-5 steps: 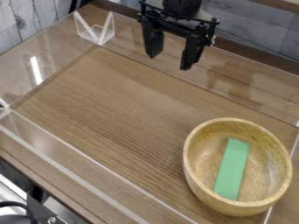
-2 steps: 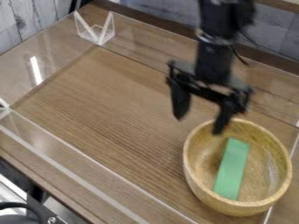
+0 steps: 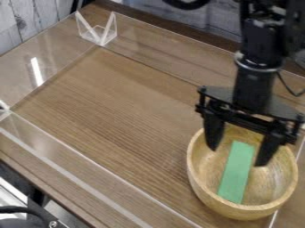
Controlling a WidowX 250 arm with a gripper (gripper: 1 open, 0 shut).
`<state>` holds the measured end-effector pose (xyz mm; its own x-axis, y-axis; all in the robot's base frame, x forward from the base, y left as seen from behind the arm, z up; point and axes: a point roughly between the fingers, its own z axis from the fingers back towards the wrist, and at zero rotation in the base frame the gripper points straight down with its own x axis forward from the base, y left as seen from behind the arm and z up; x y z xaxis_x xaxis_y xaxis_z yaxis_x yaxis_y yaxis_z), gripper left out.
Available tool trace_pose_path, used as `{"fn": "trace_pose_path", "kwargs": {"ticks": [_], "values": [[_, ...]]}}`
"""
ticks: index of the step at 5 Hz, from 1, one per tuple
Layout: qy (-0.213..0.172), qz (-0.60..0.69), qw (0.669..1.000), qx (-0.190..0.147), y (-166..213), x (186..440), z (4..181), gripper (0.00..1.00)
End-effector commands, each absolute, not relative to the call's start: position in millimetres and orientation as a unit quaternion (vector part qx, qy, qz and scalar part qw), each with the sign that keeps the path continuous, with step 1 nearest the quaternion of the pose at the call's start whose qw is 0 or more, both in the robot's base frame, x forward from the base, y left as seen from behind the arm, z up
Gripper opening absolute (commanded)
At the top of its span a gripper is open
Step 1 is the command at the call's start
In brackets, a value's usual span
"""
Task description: Move green object from inside the wooden bowl to the table next to it
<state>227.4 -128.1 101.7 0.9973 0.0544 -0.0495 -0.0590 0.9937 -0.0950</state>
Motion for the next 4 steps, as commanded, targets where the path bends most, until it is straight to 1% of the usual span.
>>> {"fn": "trace_pose_path", "kwargs": {"ticks": [1,2,3,4], "values": [[-0.011,0.039,0.997,-0.071,-137.8,237.6,112.0,1.00],[-0.014,0.040,0.996,-0.075,-141.7,243.3,110.2,1.00],[-0.014,0.033,0.996,-0.079,-134.8,235.3,102.9,1.00],[-0.031,0.027,0.996,-0.084,-124.4,223.9,98.3,1.00]]}}
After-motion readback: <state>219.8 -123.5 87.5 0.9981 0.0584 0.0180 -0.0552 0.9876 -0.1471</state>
